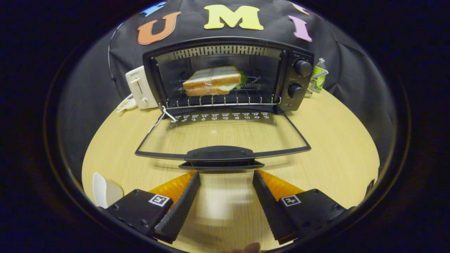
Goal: Open the toaster oven, put the food inside, and close the toaster oven door.
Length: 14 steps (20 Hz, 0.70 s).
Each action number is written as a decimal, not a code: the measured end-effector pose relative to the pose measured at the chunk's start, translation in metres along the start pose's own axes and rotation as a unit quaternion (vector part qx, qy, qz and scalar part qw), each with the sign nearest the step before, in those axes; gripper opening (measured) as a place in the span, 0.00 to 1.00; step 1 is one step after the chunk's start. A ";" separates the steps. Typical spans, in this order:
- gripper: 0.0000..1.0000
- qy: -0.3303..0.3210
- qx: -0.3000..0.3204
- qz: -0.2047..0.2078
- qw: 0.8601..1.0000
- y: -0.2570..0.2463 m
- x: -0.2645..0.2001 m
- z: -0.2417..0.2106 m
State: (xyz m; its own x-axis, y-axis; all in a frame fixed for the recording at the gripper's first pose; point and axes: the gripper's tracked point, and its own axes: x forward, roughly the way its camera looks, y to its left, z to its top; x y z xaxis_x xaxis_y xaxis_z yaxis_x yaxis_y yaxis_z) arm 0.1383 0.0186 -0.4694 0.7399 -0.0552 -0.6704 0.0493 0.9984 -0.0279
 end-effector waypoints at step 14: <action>0.99 -0.173 -0.037 0.001 0.984 0.009 -0.090 0.204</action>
State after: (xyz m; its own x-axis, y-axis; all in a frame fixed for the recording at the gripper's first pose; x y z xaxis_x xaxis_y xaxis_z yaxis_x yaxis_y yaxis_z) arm 0.2091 0.0295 -0.2585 0.9246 -0.0416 -0.3787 0.0081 0.9959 -0.0896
